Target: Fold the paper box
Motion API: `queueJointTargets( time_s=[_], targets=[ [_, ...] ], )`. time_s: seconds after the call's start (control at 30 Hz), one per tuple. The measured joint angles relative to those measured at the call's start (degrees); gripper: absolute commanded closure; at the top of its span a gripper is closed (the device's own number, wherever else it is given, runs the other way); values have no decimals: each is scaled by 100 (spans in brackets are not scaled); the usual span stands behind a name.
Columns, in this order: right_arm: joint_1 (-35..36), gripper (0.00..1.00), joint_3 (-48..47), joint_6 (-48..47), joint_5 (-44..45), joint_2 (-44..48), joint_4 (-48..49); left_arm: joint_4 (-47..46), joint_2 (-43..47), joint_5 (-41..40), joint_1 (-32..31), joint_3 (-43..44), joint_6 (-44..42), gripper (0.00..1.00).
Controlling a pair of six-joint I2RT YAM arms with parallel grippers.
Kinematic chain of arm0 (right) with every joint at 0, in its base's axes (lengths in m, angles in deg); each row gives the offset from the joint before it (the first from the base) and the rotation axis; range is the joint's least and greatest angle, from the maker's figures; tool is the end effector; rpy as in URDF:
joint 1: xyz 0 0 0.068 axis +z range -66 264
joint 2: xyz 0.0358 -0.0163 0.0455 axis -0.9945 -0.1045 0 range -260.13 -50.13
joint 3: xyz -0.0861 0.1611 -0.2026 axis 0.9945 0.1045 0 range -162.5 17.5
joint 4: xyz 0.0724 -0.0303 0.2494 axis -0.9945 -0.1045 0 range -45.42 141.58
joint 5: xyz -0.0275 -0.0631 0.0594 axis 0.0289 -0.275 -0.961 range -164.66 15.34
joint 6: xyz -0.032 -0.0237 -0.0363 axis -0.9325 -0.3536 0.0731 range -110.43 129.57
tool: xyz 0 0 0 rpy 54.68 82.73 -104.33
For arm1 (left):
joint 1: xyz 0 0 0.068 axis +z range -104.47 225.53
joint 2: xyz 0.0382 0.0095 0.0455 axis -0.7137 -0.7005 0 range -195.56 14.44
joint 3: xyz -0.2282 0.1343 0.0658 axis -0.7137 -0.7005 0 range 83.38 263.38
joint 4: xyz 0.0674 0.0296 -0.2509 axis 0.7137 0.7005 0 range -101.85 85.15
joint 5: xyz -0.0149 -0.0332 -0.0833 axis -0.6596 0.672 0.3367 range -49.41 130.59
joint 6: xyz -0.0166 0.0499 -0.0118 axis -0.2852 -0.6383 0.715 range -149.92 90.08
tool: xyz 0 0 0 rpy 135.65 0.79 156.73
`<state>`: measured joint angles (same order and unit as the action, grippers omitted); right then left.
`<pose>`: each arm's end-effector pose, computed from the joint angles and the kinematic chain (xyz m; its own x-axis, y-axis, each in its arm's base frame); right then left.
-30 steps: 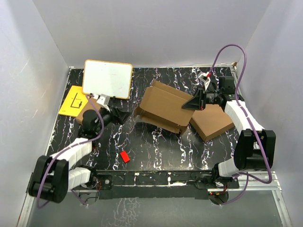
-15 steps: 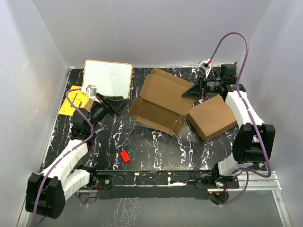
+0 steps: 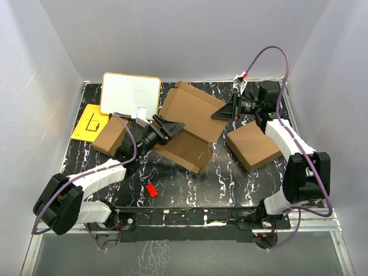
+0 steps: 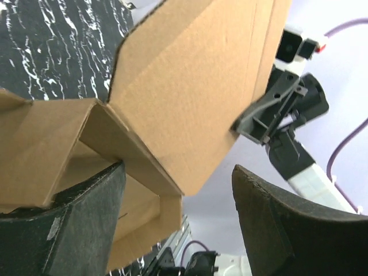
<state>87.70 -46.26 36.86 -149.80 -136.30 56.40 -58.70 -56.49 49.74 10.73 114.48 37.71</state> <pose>0.3280 0.0557 0.3139 -0.6972 0.0728 -0.7132 -0.6935 0.1835 0.6967 0.2173 -0.1579 0.2655 -0.6028 -0.6929 -0.3956 0.3564 0.2098 -0.9105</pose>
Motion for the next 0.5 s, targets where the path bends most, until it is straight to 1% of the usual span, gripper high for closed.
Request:
queueJointTargets(
  time_s=[0.13, 0.27, 0.33, 0.43, 0.5],
  targets=[
    [9, 92, 254, 697, 22, 0, 658, -17, -330, -415, -105, 118, 229, 31],
    [42, 92, 466, 1198, 22, 0, 1145, -22, -577, -603, -177, 157, 313, 36],
    [63, 92, 557, 1403, 28, 0, 1344, -33, -684, -656, -181, 216, 339, 43],
    [85, 92, 636, 1604, 70, 0, 1539, -157, -785, -680, -186, 258, 378, 56],
    [107, 92, 708, 1685, 155, 0, 1657, -278, -881, -678, -192, 326, 398, 68]
  ],
)
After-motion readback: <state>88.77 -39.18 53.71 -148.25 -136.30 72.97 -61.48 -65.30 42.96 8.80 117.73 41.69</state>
